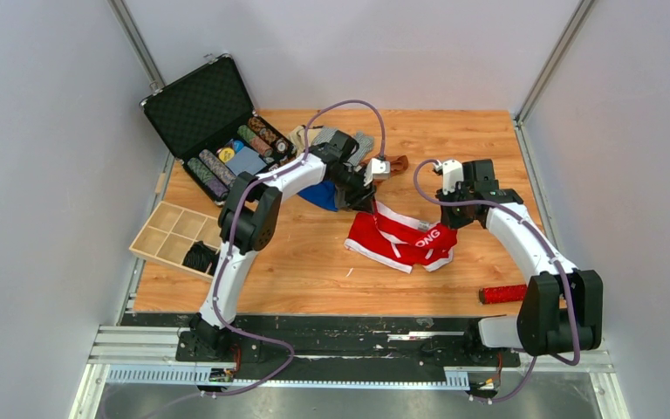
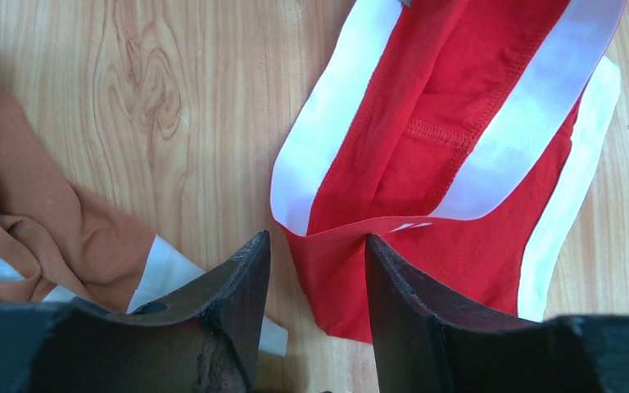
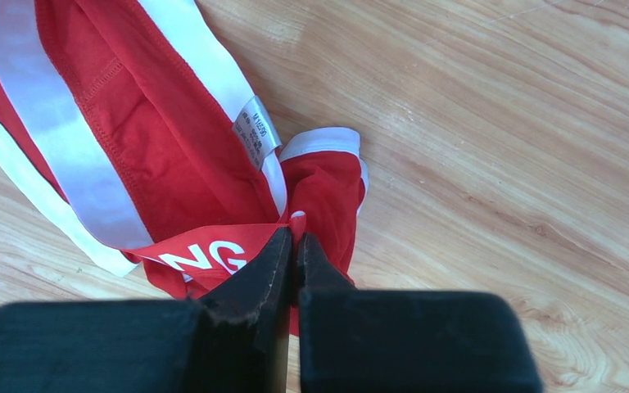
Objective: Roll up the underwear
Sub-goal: Flatten out the underwear at the center of the board.
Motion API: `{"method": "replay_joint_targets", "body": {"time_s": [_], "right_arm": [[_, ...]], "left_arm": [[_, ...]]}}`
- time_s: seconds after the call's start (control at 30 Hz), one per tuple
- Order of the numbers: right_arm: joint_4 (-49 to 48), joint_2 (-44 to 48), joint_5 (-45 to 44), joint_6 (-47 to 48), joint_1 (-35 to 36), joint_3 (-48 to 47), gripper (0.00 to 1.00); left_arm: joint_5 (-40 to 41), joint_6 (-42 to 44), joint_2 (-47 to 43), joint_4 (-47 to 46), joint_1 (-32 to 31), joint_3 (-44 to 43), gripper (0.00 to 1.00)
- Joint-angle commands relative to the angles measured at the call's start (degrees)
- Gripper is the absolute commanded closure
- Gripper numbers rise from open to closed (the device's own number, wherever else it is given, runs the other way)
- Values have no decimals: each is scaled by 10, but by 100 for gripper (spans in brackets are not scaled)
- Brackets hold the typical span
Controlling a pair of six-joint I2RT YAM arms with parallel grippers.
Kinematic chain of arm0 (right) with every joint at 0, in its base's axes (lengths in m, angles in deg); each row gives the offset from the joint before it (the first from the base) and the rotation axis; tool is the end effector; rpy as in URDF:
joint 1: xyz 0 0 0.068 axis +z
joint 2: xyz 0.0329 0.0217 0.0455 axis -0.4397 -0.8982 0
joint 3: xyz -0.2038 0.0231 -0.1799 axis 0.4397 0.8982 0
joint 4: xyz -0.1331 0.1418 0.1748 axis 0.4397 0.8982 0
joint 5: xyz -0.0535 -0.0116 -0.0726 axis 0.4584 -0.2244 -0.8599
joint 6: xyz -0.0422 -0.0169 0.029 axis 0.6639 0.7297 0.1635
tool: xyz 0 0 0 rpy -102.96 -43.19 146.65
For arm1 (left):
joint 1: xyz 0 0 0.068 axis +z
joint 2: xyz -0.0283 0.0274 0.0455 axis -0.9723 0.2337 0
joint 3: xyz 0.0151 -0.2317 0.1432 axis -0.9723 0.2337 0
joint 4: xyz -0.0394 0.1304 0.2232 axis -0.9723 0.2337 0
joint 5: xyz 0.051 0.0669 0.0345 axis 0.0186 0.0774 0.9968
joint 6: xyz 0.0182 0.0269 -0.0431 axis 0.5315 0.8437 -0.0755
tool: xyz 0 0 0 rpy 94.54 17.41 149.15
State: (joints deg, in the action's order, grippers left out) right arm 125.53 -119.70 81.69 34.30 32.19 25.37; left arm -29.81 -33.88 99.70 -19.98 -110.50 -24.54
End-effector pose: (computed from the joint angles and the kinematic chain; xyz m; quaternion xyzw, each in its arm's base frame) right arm 0.2612 0.0344 0.2370 -0.2203 0.9365 0.0611 0.2659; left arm 0.3941 -0.2983 0.1672 0.6161 0.6379 -0.3829 0.2587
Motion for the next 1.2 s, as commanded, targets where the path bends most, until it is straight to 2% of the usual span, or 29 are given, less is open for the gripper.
{"method": "replay_joint_targets", "body": {"time_s": [0.0, 0.13, 0.27, 0.33, 0.43, 0.6, 0.73, 0.9, 1.17], "right_arm": [[-15, 5, 10, -10, -6, -12, 100], [-15, 10, 10, -10, -7, -9, 100], [-14, 12, 0, -14, -9, -17, 100], [-13, 8, -9, -26, -18, -35, 100], [-4, 1, 2, -62, -47, -93, 100], [19, 0, 57, -105, -55, -195, 100], [32, 25, 116, -135, -55, -242, 100], [42, 99, 176, -159, -54, -233, 100], [88, 227, 255, -220, -40, -151, 100]], "left_arm": [[-38, -22, 7, -15, 0, -34, 49], [-43, -32, 15, -4, 0, -47, 68], [-30, -53, 3, 0, 2, -49, 93], [-26, -63, -21, 4, 9, -39, 100], [-29, -109, -81, -11, 28, 12, 100], [-33, -189, -261, -74, 78, 138, 100], [-41, -225, -380, -68, 86, 203, 100], [-34, -269, -515, -69, 86, 271, 100], [-90, -290, -623, 7, 73, 363, 100]]}}
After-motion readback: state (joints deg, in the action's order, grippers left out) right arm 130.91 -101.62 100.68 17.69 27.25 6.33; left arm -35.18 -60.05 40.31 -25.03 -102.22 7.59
